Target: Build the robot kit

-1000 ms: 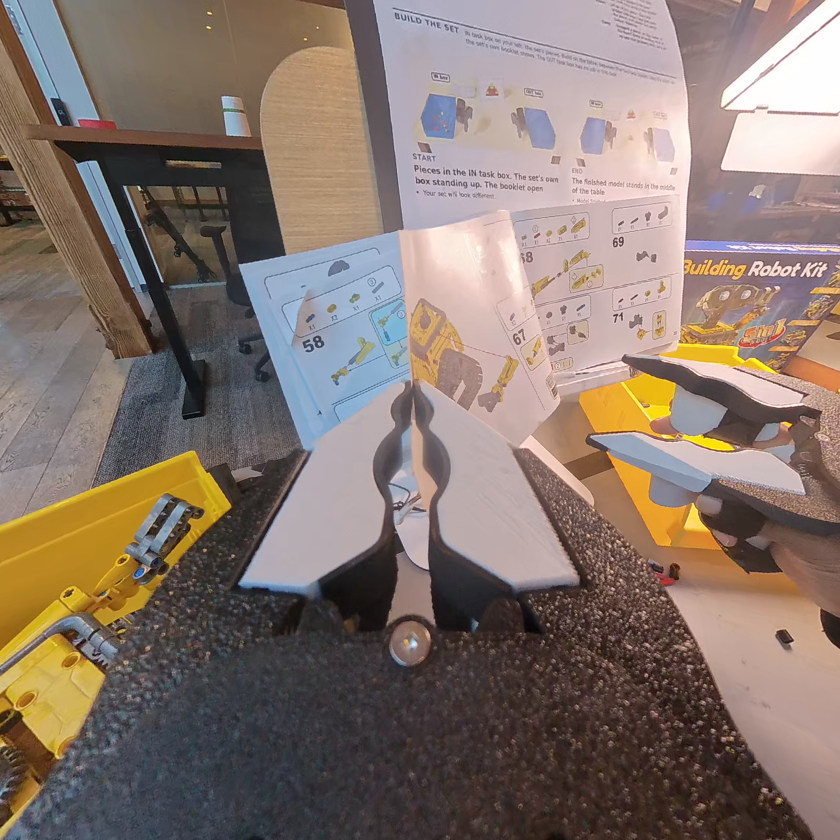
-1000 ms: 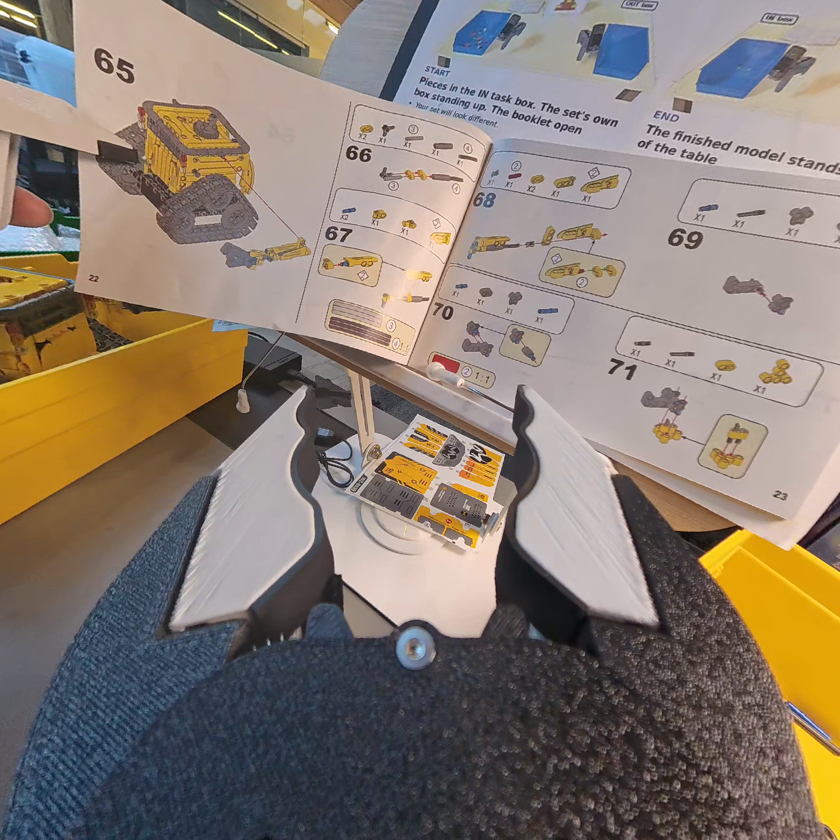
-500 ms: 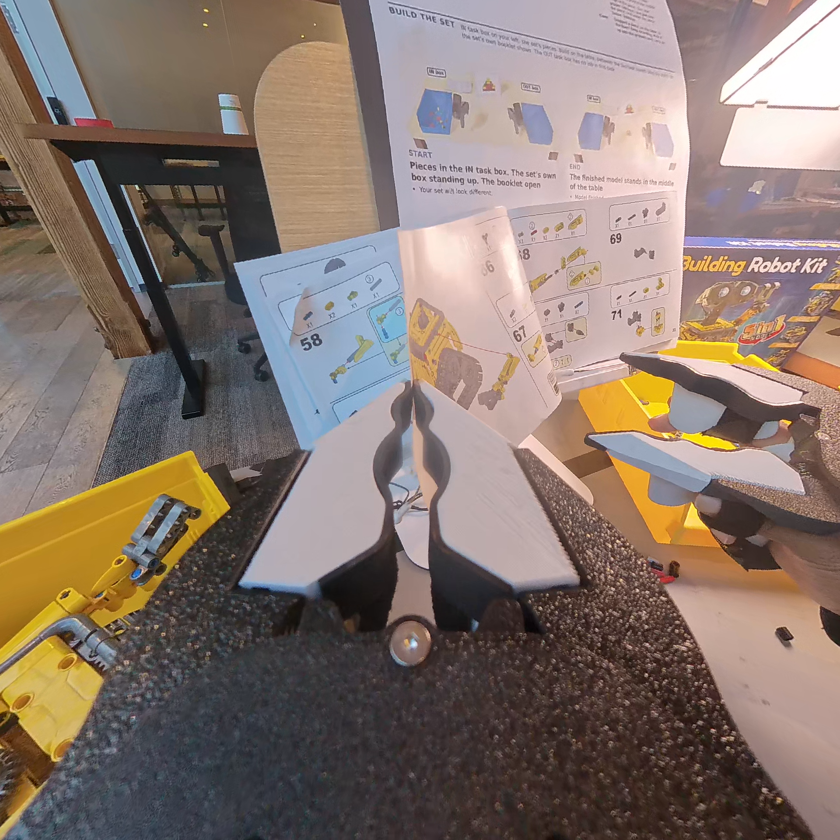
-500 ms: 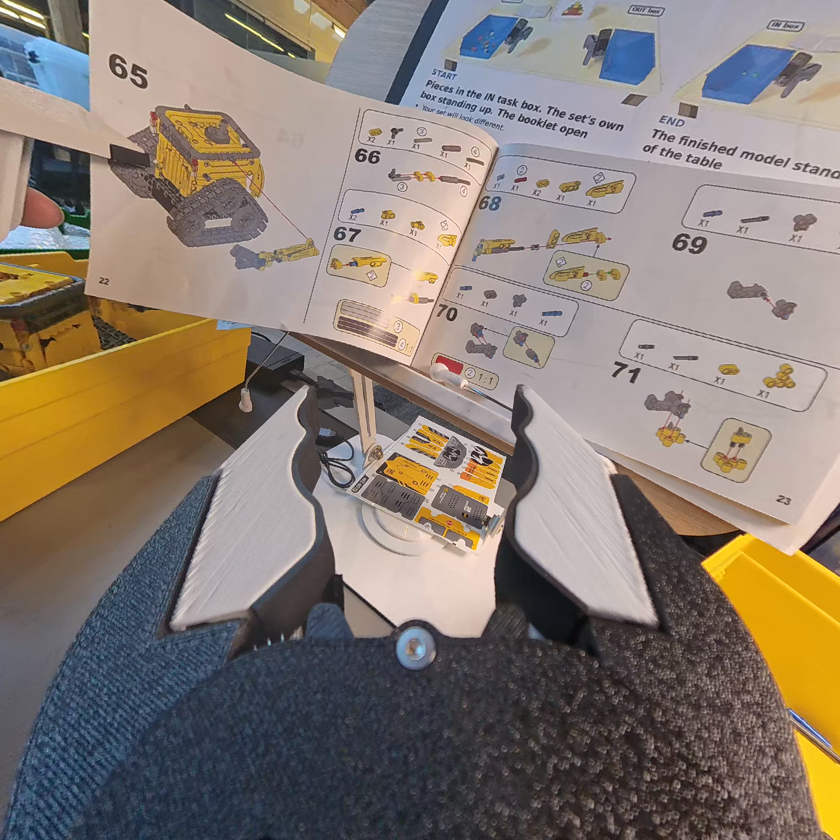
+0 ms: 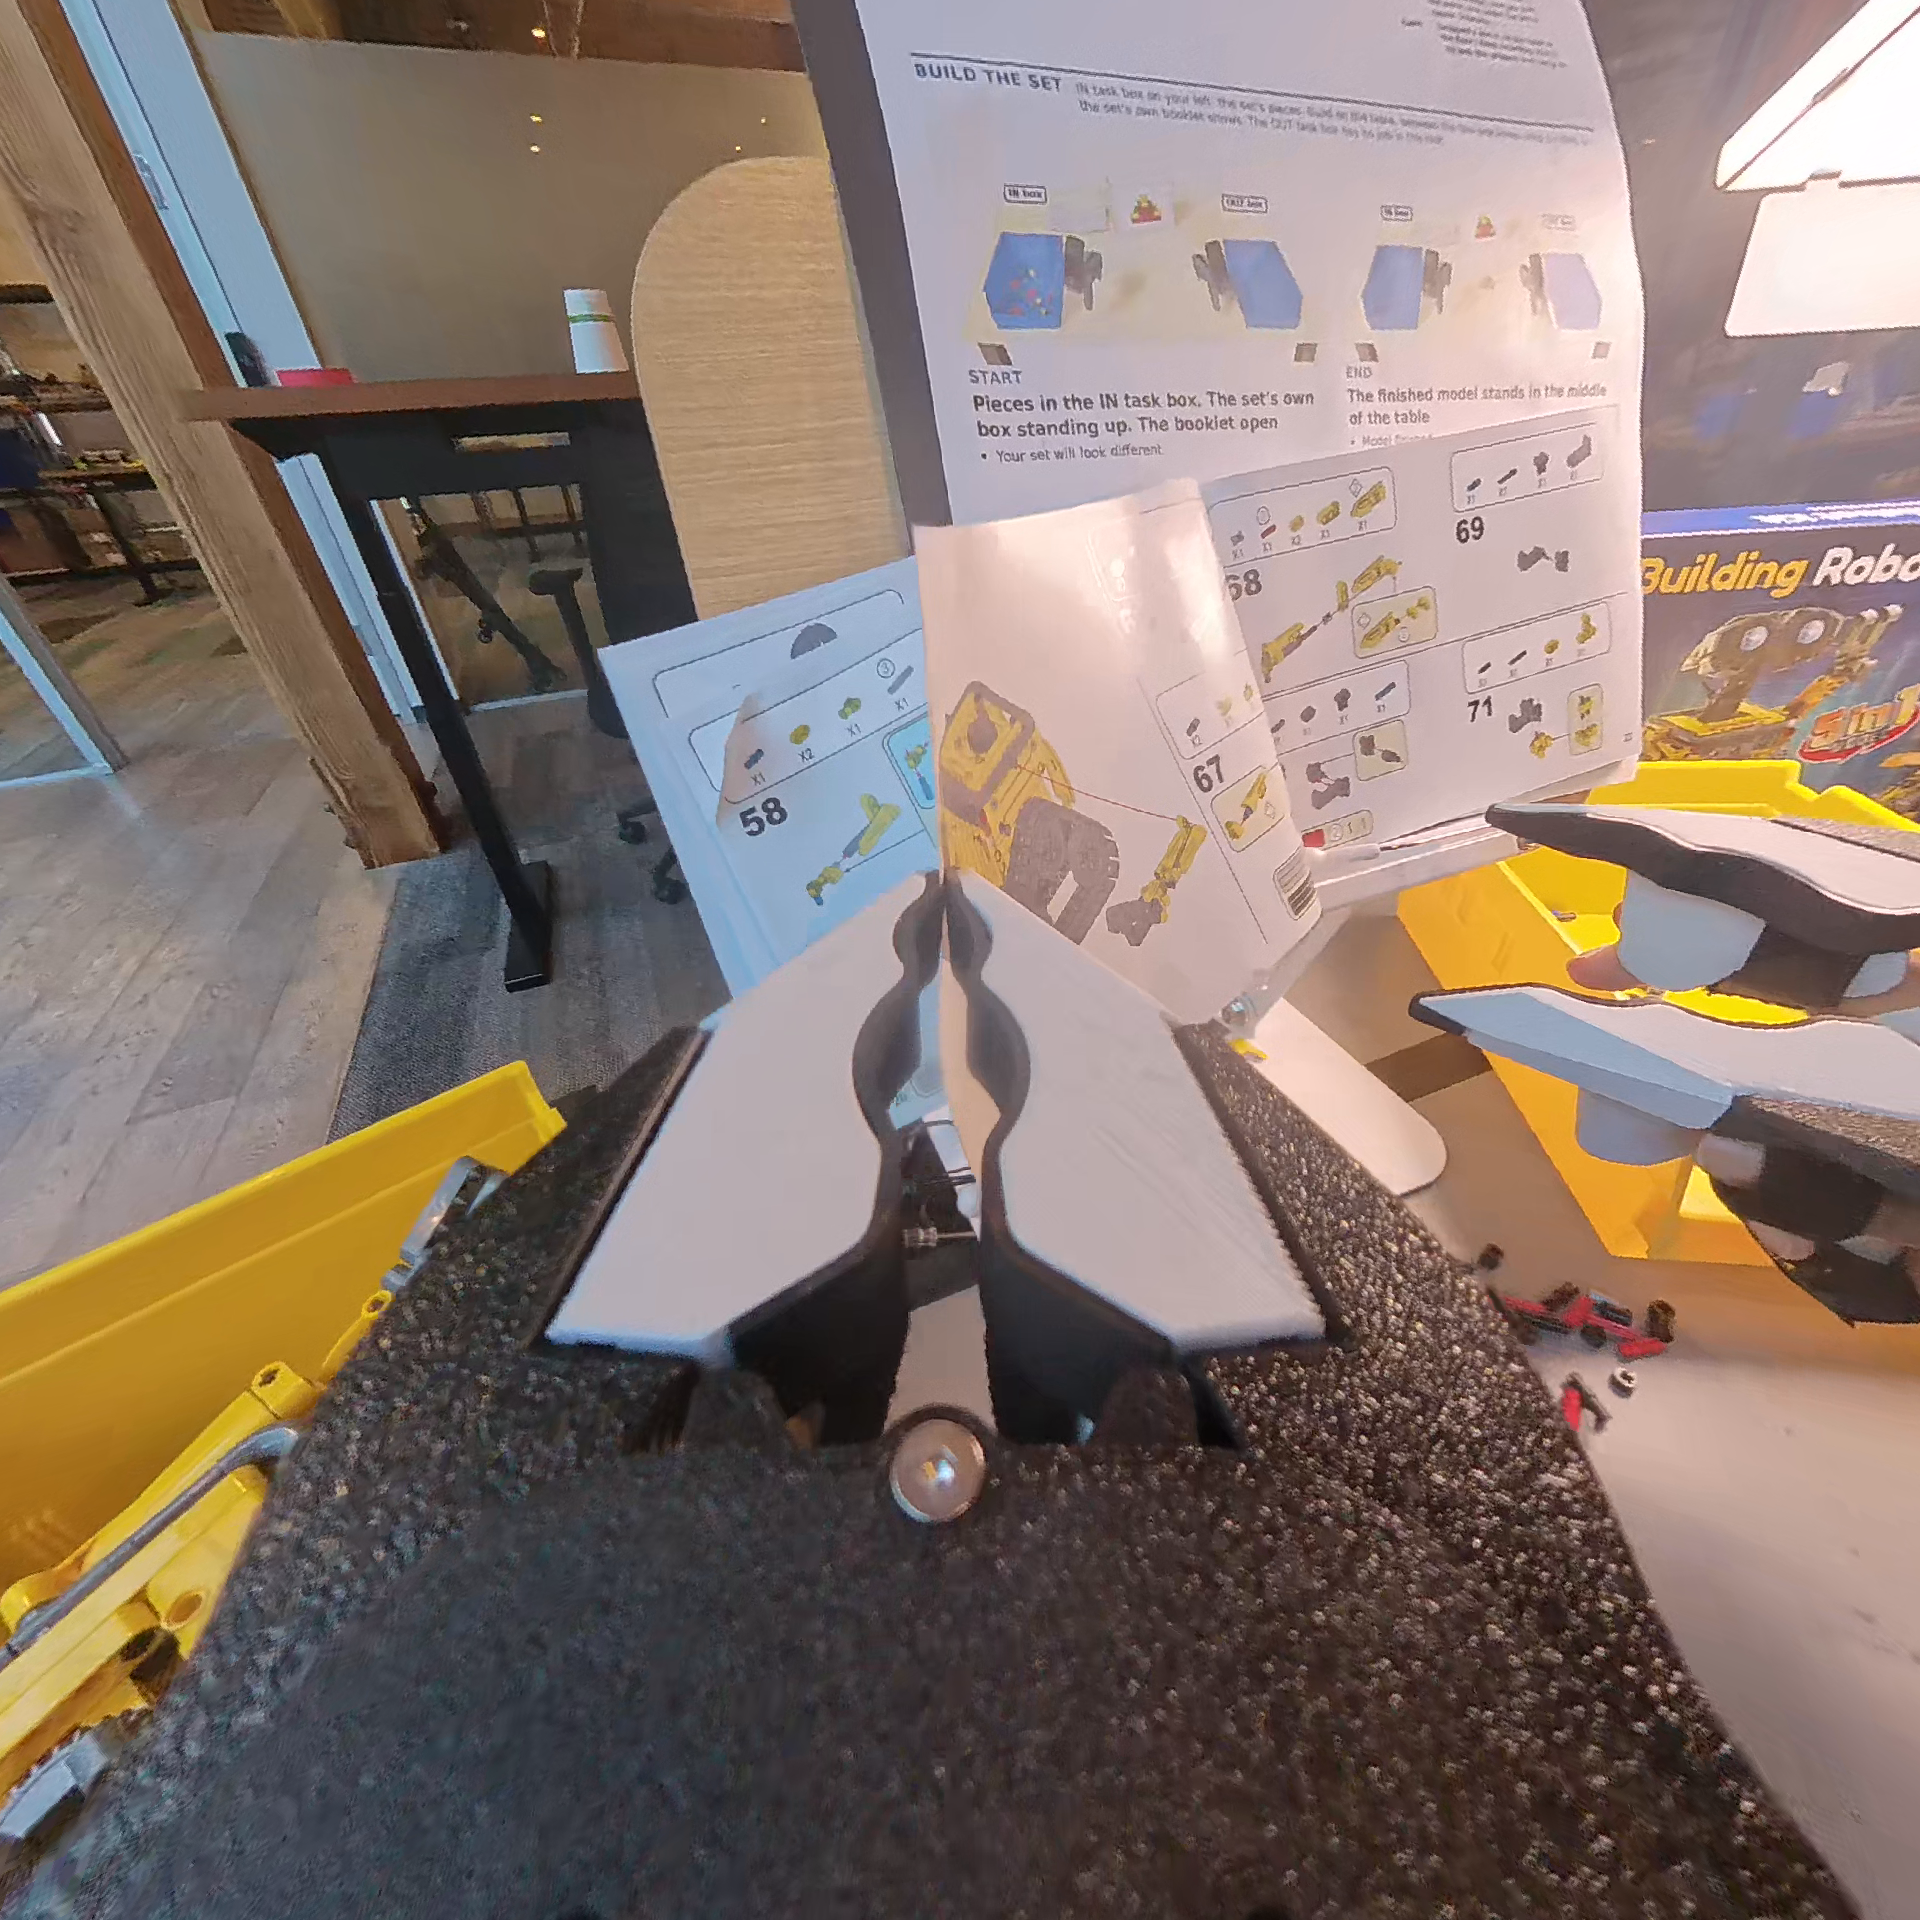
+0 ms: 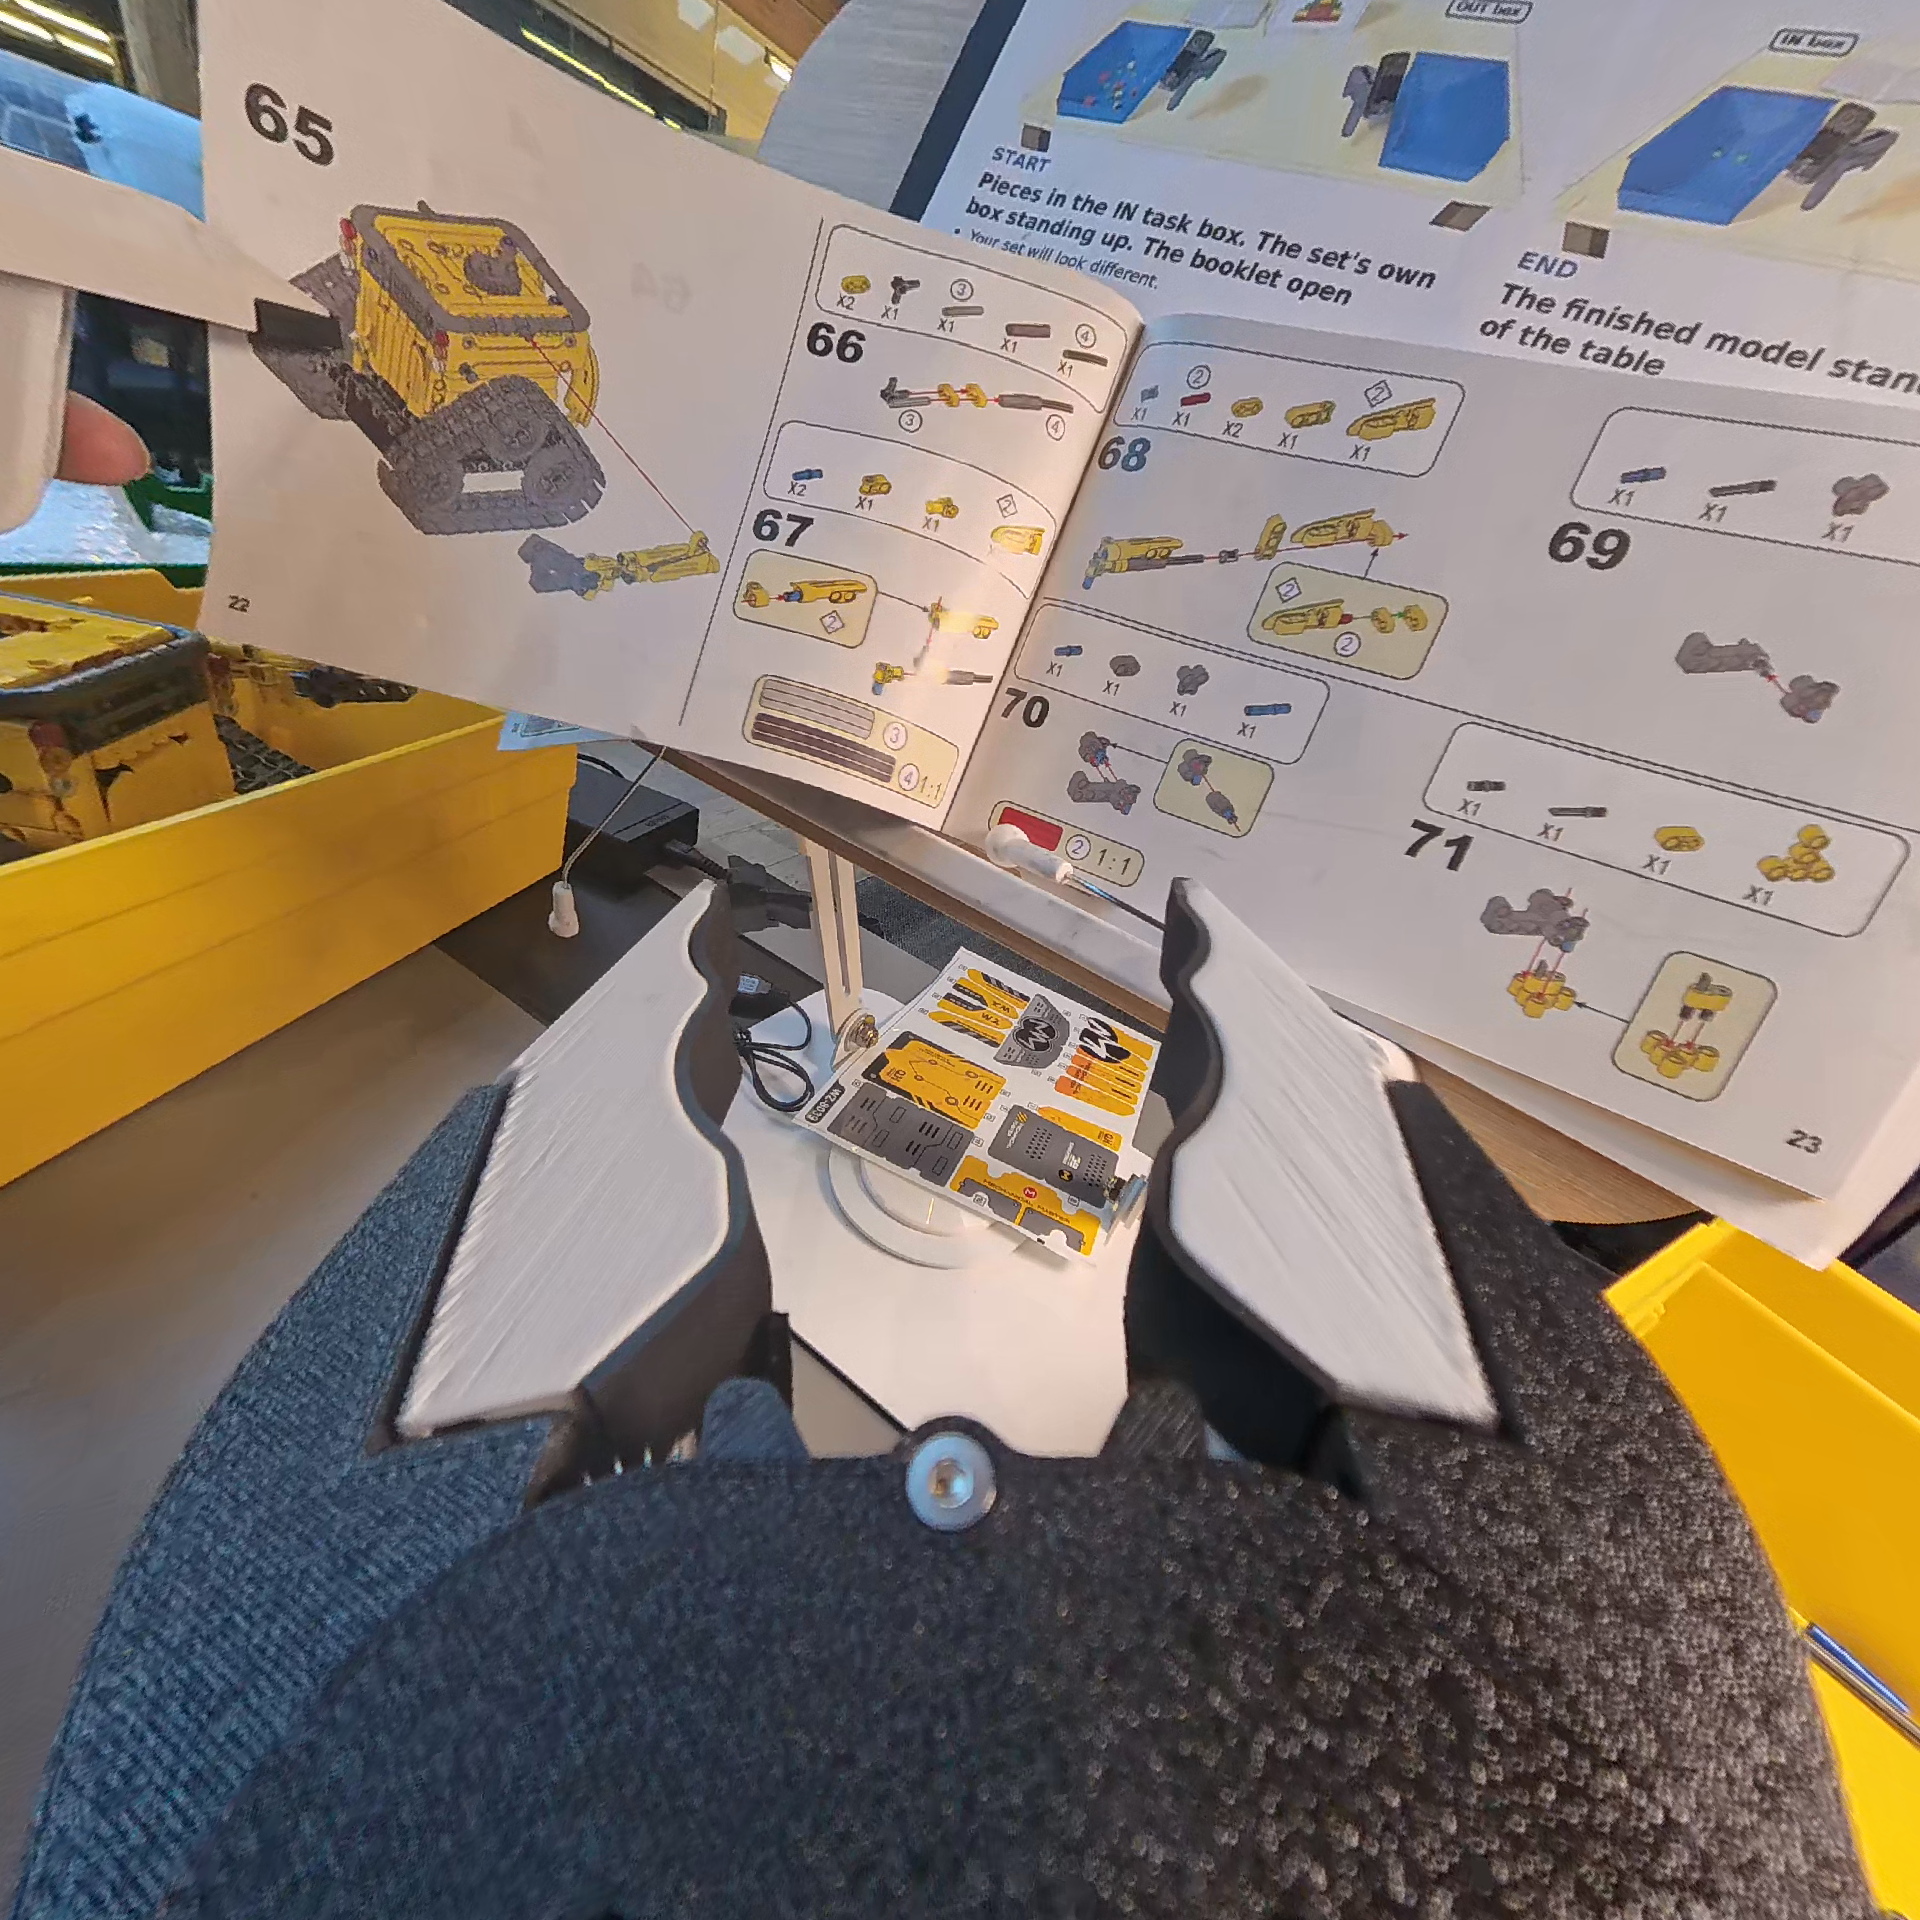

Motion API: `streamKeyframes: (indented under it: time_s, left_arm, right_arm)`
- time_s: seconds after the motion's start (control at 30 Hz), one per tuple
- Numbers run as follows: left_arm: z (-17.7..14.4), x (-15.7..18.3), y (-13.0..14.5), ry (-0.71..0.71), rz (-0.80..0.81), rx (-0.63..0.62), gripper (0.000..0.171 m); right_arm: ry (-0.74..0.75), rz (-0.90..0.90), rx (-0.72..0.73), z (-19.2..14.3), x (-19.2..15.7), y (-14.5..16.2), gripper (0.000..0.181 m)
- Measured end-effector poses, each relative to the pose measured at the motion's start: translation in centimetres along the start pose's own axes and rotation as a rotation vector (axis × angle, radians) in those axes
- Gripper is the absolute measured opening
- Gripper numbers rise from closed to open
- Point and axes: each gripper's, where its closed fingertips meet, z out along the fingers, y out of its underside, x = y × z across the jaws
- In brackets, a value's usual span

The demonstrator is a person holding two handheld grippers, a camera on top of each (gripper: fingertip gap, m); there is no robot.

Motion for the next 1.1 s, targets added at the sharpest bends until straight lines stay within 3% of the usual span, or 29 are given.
streamKeyframes:
  time_s: [0.43,1.1]
  left_arm:
    - [1.4,-1.8,0.6,-0.052,0.094,0.007,0.0]
    - [1.6,-1.9,0.8,-0.051,0.089,0.007,0.0]
  right_arm:
    - [-0.007,0.003,-0.007,0.0,0.1,0.2,0.081]
    - [-0.019,0.007,-0.029,0.3,0.0,0.9,0.081]
